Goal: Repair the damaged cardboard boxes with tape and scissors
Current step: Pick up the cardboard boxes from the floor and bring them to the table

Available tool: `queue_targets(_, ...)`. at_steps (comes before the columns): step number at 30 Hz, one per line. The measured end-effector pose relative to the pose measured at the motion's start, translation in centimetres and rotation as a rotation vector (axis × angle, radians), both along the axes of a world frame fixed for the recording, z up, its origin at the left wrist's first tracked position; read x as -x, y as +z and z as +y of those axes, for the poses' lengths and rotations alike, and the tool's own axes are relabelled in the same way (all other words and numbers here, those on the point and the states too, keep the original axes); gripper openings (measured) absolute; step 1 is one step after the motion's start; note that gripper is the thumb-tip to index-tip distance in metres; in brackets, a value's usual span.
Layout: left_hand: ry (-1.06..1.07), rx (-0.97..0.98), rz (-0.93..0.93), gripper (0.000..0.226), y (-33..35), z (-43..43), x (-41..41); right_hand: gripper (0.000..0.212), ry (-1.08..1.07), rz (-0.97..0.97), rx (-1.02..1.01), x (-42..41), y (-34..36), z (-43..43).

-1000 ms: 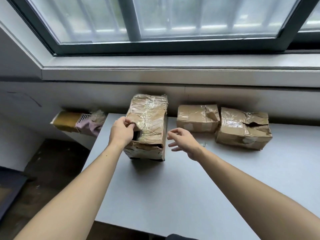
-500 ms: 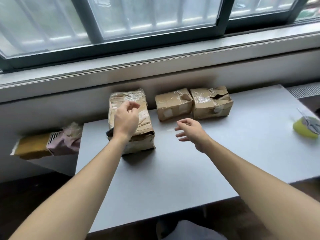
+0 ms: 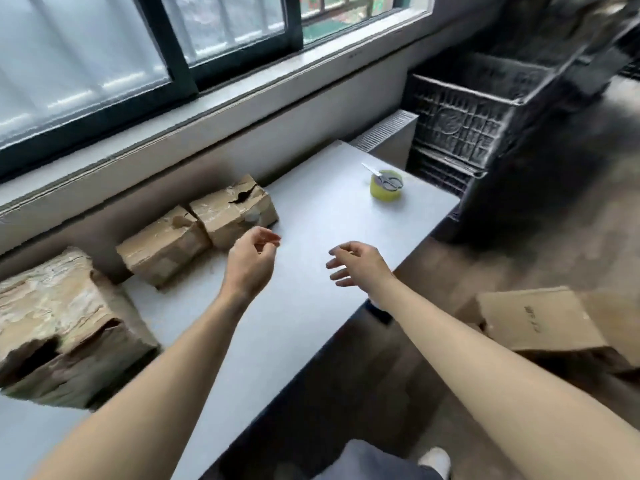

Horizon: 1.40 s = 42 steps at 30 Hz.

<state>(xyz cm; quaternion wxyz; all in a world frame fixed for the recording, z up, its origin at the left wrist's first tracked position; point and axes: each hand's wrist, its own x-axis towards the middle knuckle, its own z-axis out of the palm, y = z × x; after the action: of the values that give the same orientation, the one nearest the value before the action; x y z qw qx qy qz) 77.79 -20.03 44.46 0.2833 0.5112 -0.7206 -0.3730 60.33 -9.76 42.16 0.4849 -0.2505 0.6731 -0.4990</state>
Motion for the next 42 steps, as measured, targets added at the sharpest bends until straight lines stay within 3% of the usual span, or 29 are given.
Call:
queue_targets(14, -0.603, -0.022, -0.288, 0.018, -5.6, 15.3, 30.0, 0.016, -0.438, -0.033, -0.087, 26.3, -4.5, 21.0)
queue_targets(22, -0.785, -0.094, -0.325, 0.012, -9.5, 20.4, 44.4, 0.015, -0.69, -0.076, -0.121, 36.2, -6.8, 29.0)
queue_targets(31, -1.001, -0.205, -0.316, 0.009, -12.3, 24.9, 63.2, 0.013, -0.871, 0.001, -0.281, 50.1, -7.1, 35.4)
queue_targets(35, -1.116, -0.171, -0.341, 0.014, -12.4, 26.9, 69.9, 0.019, -0.927, 0.018, -0.322, 55.2, -7.0, 37.8)
queue_targets(42, -1.223, -0.17, -0.416, 0.014, -13.2, 31.4, 80.0, 0.012, -1.041, -0.024, -0.332, 63.2, -8.4, 42.3)
